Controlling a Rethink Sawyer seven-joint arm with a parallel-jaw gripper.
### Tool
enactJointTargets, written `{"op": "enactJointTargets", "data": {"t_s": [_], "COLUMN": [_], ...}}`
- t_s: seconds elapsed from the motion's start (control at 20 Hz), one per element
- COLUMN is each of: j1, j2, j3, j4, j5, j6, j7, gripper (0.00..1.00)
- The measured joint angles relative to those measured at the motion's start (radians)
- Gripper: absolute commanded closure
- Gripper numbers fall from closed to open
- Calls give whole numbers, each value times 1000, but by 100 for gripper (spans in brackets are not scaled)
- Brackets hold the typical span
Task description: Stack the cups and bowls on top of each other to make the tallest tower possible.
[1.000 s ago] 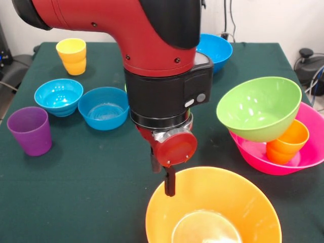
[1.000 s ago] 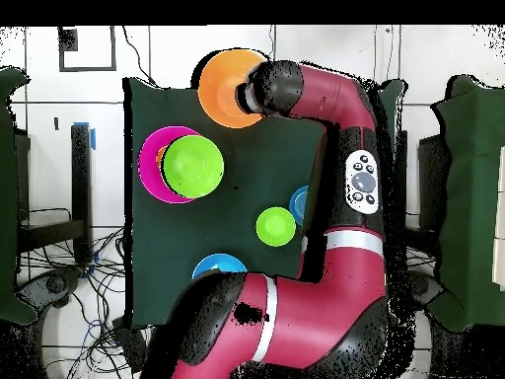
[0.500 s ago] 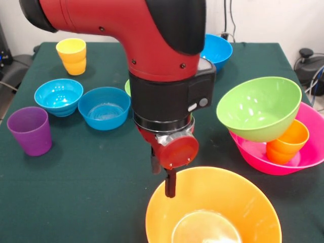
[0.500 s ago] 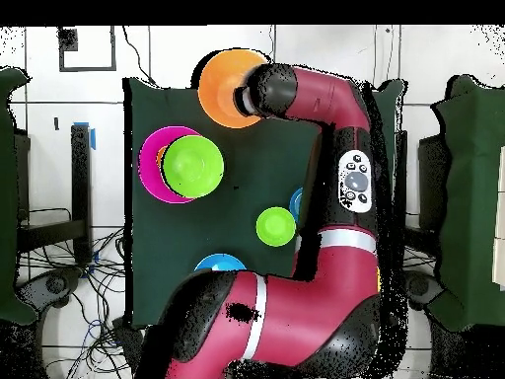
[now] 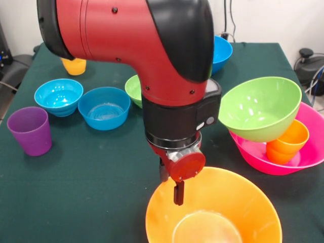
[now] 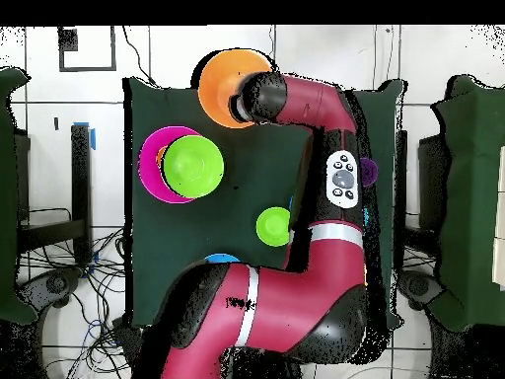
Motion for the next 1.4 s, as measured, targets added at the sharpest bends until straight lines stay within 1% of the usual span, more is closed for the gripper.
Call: {"op": "enactJointTargets", "data": {"t_s": [0.35,0.8,1.15,1.35,1.4], "j1": [0,0,-5,-26,-43], "j2": [9,28,26,15,4], "j3": [1,4,16,47,64], "j4": [-12,-63,-61,-36,-14], "j5": [4,32,45,51,51], "j6": [0,0,0,0,0], "j7": [0,0,0,-4,-10], "gripper": [0,0,0,0,0]}}
